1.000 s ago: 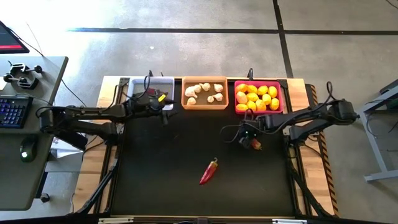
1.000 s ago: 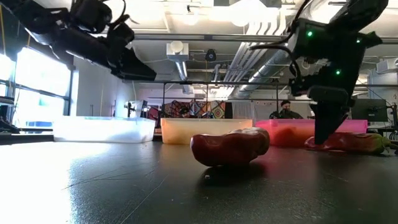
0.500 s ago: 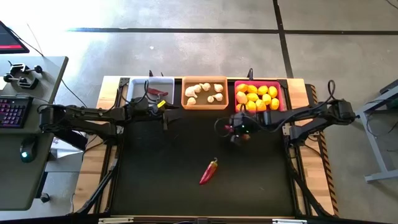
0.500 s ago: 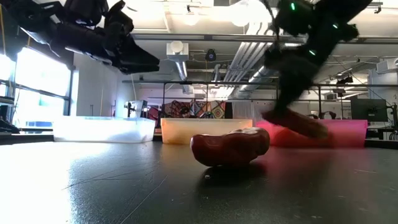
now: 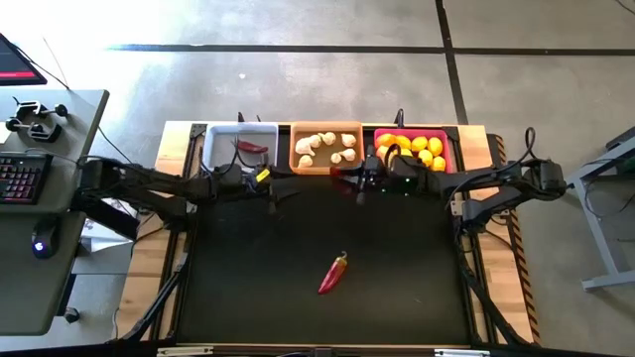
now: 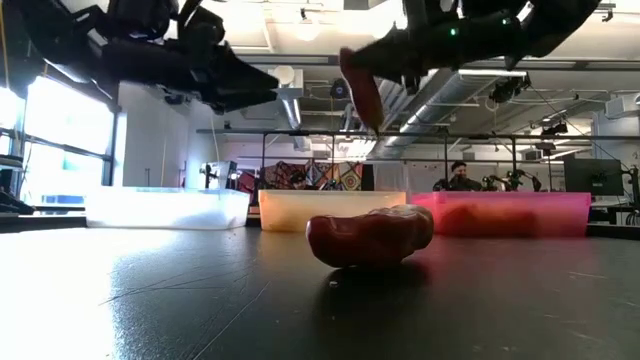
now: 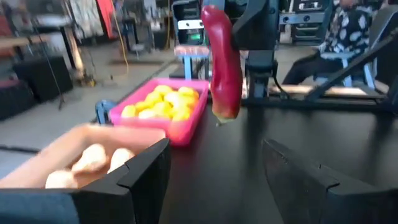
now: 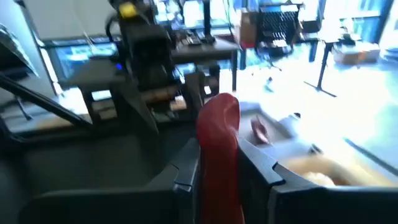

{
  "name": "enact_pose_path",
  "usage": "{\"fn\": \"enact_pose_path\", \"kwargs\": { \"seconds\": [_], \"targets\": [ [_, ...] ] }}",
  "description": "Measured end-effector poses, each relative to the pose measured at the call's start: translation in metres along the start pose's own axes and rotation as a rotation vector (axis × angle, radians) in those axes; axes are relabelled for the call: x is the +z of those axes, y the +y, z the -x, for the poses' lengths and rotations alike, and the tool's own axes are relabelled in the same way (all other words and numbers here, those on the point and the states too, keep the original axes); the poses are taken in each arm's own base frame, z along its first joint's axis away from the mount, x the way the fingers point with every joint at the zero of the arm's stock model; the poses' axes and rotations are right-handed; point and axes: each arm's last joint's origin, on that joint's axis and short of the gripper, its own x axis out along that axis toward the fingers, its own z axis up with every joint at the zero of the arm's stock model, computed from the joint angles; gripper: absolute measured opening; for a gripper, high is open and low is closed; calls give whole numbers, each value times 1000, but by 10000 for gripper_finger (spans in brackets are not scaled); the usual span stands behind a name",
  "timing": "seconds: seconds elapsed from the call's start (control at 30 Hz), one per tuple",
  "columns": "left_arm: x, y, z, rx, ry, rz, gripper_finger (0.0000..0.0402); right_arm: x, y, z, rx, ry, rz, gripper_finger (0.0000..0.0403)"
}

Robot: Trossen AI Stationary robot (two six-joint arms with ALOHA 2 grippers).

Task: Sort produce into baskets
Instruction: Put the red chili pepper into the transparent bin

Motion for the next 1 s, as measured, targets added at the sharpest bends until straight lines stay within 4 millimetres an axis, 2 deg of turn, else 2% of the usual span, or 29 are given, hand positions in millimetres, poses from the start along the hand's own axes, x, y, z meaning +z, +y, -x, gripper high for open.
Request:
{"fn": "enact_pose_path", "kwargs": {
  "seconds": [0.2, 0.4, 0.5, 0.67, 0.83, 1.0],
  "targets": [
    [-3, -15, -26, 7, -70, -87, 235, 9, 8, 1, 80, -94, -2, 58],
    [9, -35, -63, -56, -78, -153, 235, 16, 27, 4, 165, -173, 22, 58],
    [19, -42, -76, -74, -109, -160, 235, 18, 36, 7, 195, -206, 42, 58],
    [29, -51, -86, -189, -151, -168, 235, 19, 47, 9, 201, -230, 80, 58],
    [30, -56, -88, -218, -158, -186, 232, 19, 51, 11, 196, -237, 109, 58],
    [30, -57, -88, -219, -159, -181, 199, 19, 51, 11, 195, -238, 118, 58]
  ]
}}
